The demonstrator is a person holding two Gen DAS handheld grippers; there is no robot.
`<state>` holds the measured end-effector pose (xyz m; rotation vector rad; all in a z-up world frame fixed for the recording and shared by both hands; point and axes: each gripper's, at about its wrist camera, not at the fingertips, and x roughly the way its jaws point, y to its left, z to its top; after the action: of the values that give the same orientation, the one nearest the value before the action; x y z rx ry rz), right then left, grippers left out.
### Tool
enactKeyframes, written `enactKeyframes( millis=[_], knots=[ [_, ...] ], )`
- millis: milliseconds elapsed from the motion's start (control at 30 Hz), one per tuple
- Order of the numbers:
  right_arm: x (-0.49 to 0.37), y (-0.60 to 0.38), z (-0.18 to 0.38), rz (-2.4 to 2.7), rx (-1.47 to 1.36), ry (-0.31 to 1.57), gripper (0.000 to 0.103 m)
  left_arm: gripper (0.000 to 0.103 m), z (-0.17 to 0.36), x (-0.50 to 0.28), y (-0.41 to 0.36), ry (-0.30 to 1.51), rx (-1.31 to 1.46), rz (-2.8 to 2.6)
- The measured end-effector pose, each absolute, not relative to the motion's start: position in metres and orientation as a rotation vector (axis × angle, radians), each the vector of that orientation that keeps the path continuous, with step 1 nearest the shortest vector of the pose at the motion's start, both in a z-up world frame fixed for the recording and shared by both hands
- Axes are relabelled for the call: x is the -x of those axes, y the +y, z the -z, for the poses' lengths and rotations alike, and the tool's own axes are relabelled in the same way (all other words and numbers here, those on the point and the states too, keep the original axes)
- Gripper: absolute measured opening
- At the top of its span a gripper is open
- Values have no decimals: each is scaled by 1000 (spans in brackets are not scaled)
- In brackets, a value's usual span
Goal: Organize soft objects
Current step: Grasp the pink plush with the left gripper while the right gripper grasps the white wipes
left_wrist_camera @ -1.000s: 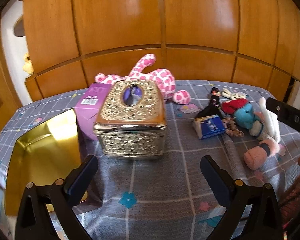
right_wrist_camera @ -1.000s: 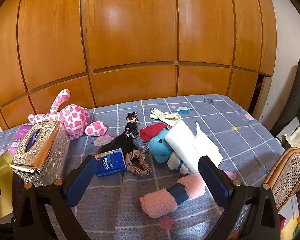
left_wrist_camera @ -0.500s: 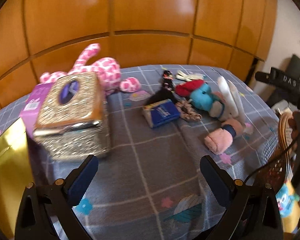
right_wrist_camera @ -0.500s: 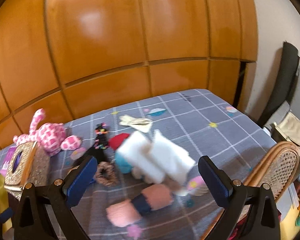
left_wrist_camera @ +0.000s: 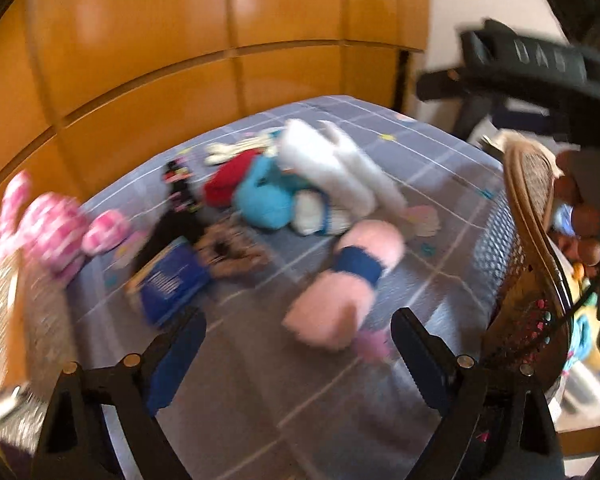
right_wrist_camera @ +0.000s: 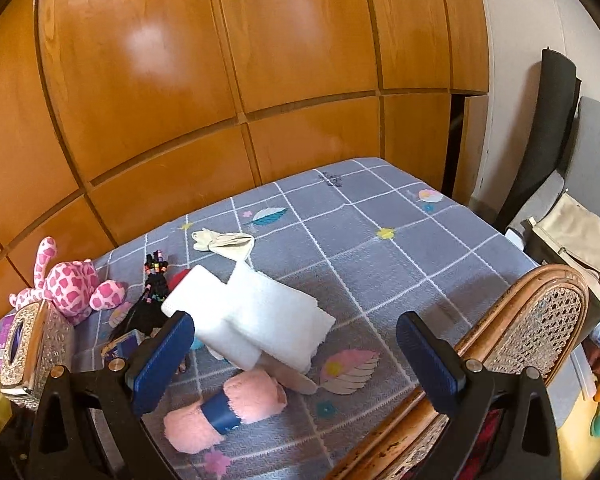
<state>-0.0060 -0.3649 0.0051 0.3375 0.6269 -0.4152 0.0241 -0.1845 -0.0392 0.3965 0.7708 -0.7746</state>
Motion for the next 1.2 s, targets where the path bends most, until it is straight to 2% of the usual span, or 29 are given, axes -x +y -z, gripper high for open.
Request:
enactKeyframes(
  millis=[200,300,333,367,400,467,633,700,733,867,1033,1200],
  knots=[
    [8,-375,-3,419,-358,629,103,94,61,-34,-226,790,-463,806],
    [8,-382,-2,422,-371,639,103,89,73,-41,-239,814,-463,826],
    [9,-385,-1,421,-378,642,103,82,76,-44,-242,825,-456,834],
    [9,-387,-1,424,-380,642,103,63,81,-47,-244,846,-443,842],
    [9,-389,-1,426,-379,643,103,51,87,-51,-246,882,-432,844],
    [9,-393,0,417,-379,650,103,43,87,-51,-242,877,-383,841],
    [-6,-400,5,295,-427,707,102,40,78,-50,-214,914,-271,838],
    [-16,-400,8,237,-450,739,98,40,75,-47,-200,912,-251,820],
    [-22,-398,9,213,-438,753,92,40,74,-46,-194,910,-243,806],
    [-54,-373,23,134,-255,893,80,40,73,-42,-167,935,-190,769],
    [-78,-352,36,96,-122,971,76,40,70,-37,-144,940,-148,744],
    [-94,-354,40,106,-94,1000,58,40,62,-30,-129,920,-116,742]
  ],
)
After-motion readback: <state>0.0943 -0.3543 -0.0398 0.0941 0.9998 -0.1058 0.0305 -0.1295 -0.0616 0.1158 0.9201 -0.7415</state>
